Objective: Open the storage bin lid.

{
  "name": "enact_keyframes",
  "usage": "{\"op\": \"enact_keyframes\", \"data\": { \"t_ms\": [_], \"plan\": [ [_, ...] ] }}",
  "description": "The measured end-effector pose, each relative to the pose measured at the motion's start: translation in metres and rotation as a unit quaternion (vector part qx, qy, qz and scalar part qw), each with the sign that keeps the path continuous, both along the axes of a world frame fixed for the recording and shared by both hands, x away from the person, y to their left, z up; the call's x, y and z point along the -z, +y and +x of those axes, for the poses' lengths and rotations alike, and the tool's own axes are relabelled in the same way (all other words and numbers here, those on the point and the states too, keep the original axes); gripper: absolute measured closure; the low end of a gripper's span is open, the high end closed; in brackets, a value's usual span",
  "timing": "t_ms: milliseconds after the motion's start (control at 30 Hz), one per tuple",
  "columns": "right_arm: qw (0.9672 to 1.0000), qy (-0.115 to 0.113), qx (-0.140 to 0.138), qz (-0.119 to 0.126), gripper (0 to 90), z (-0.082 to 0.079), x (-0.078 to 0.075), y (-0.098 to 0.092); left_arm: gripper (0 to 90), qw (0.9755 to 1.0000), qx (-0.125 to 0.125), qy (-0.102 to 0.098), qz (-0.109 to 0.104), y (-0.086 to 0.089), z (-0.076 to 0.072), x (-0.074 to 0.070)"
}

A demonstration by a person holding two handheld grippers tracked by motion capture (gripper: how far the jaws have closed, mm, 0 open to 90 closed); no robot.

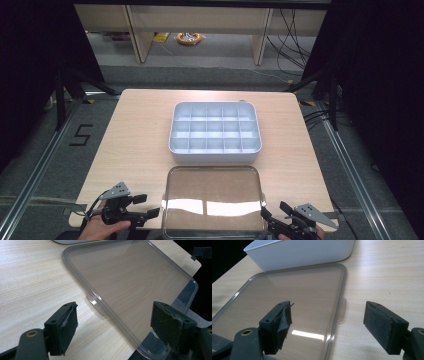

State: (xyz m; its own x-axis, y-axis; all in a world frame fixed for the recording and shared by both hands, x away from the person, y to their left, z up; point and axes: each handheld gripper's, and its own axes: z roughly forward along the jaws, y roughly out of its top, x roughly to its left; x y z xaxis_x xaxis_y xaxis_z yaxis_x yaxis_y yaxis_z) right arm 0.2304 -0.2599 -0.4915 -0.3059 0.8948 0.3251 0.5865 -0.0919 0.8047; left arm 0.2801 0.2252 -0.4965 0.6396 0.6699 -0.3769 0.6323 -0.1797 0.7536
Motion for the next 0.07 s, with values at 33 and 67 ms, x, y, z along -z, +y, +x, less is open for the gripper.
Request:
{"op": "enact_keyframes", "data": {
  "t_ms": [33,67],
  "plan": [
    [1.0000,0.002,0.000,0.003,23.5,-0.0002,-0.0002,-0.0002,21.0,1.0000,-0.001,0.001,-0.001,-0.0004,0.0000,0.0001],
    [0.9994,0.028,0.016,0.008,23.5,-0.0026,-0.0021,0.0018,21.0,1.0000,0.000,0.001,-0.001,-0.0005,0.0001,0.0002]
  ]
}}
